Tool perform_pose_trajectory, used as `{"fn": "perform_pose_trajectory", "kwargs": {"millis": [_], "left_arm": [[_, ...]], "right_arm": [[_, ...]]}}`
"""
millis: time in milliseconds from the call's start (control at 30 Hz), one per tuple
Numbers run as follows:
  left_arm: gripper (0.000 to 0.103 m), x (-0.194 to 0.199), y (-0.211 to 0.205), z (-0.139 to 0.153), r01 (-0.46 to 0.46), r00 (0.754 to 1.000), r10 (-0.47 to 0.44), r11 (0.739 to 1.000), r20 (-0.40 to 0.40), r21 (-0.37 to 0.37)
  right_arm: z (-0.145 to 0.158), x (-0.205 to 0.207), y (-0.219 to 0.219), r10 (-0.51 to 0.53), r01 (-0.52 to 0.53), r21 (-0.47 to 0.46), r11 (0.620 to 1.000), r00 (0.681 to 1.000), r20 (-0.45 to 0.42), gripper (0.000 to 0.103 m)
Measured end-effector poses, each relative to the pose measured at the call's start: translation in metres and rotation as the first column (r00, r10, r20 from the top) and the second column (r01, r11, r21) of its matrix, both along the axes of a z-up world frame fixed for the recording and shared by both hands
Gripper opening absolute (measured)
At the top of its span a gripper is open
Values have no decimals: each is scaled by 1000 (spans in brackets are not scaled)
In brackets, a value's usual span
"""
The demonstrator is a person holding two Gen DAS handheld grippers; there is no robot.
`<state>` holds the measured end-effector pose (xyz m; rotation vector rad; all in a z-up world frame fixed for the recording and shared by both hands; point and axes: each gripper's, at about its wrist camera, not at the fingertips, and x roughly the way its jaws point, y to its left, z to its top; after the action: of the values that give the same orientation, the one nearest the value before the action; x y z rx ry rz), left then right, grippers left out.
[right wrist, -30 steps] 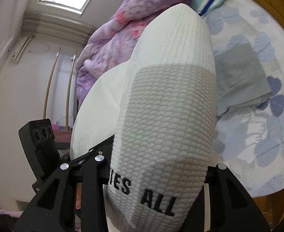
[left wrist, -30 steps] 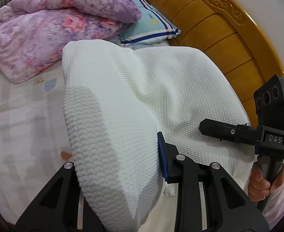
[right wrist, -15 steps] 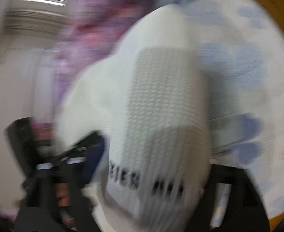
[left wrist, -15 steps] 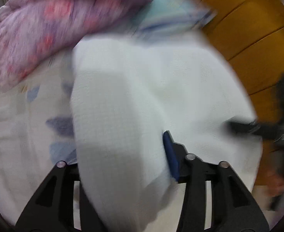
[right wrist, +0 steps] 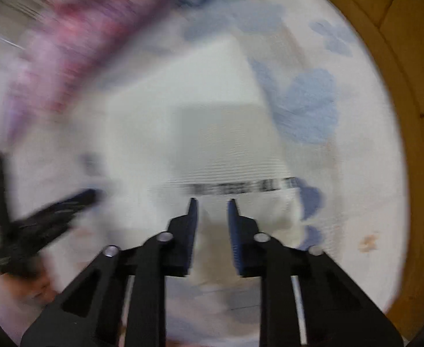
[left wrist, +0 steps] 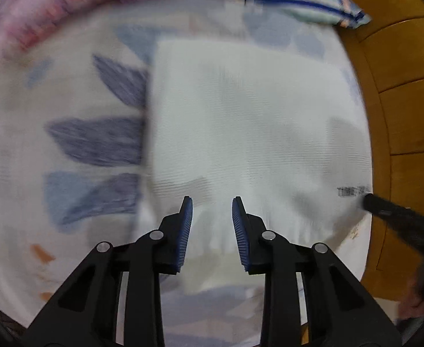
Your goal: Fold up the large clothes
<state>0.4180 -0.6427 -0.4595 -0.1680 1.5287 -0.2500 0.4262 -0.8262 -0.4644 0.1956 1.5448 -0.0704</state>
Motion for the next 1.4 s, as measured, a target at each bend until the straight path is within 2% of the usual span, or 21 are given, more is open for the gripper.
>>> {"fn": "perform_pose_trajectory", "kwargs": {"millis": [33, 67, 100, 133, 233, 300, 333, 400, 433, 467, 533, 600, 667, 700, 833, 933, 1000, 1133, 1167, 1267, 1400], "left_arm": [[21, 2, -7, -24, 2, 999, -1, 1000, -32, 29], [16, 5, -14, -47, 11, 998, -9, 999, -62, 38], [17, 8, -18, -55, 4, 998, -2, 999, -56, 39], [16, 10, -20, -52, -12, 999, 15, 998, -40, 61], [14, 6, -21, -35, -18, 1000, 18, 999, 3, 29], [17, 2, -21, -27, -1, 1000, 1, 1000, -10, 27], [19, 0, -21, -21, 6, 1000, -6, 1000, -6, 17], [46, -3, -21, -4, 16, 999, -17, 1000, 39, 19], [51, -4, -21, 5, 20, 998, -22, 999, 66, 27], [54, -5, -21, 12, 24, 996, -26, 999, 85, 30], [60, -6, -21, 30, 36, 993, -37, 999, 116, 15], [72, -8, -19, 45, 30, 988, -30, 1000, 153, 4], [87, -8, -16, 67, 36, 974, -34, 999, 224, -7], [89, -10, -16, 76, 55, 964, -52, 998, 259, -5], [91, -25, -19, 107, 134, 919, -139, 990, 369, 38], [92, -33, -13, 127, 156, 892, -167, 986, 420, 61], [92, -40, -8, 139, 164, 880, -176, 984, 440, 66], [93, -62, 2, 162, 176, 857, -212, 977, 469, 121], [93, -70, 9, 171, 174, 847, -204, 979, 490, 106], [93, -91, 26, 193, 176, 846, -181, 983, 501, 57], [92, -123, 50, 229, 184, 822, -189, 981, 537, 63]], "right_arm": [[-26, 5, -4, -26, 26, -15, 1000, 999, -33, 17], [-36, 6, -9, -71, 70, -13, 997, 997, -43, 17], [-39, 5, -18, -176, 177, 17, 984, 983, -55, 18], [-34, 4, -20, -211, 213, 36, 976, 976, -60, 18], [-17, -5, -5, -88, 88, -5, 996, 996, -17, 19], [-7, -13, -5, -92, 92, 25, 995, 996, -17, 20], [-2, -16, -8, -111, 112, 61, 992, 994, -15, 25], [11, -26, -15, -169, 167, 158, 973, 986, 2, 52], [20, -30, -18, -199, 192, 182, 964, 980, 25, 77], [27, -34, -22, -219, 207, 179, 962, 975, 45, 84], [39, -40, -27, -245, 230, 179, 956, 967, 67, 85], [50, -47, -27, -271, 253, 179, 951, 959, 87, 88], [62, -48, -24, -298, 278, 150, 949, 944, 138, 93], [68, -53, -22, -319, 298, 137, 945, 932, 174, 94], [89, -65, -13, -364, 333, 154, 930, 889, 278, 94], [117, -82, 1, -341, 312, 140, 940, 831, 439, 94], [139, -100, 13, -325, 330, 87, 940, 788, 523, 94], [171, -133, 28, -331, 370, 66, 927, 720, 610, 94], [176, -140, 30, -333, 377, 67, 924, 707, 623, 94], [199, -168, 42, -343, 405, 67, 912, 662, 666, 94], [230, -208, 66, -332, 427, 47, 903, 625, 706, 94]]}}
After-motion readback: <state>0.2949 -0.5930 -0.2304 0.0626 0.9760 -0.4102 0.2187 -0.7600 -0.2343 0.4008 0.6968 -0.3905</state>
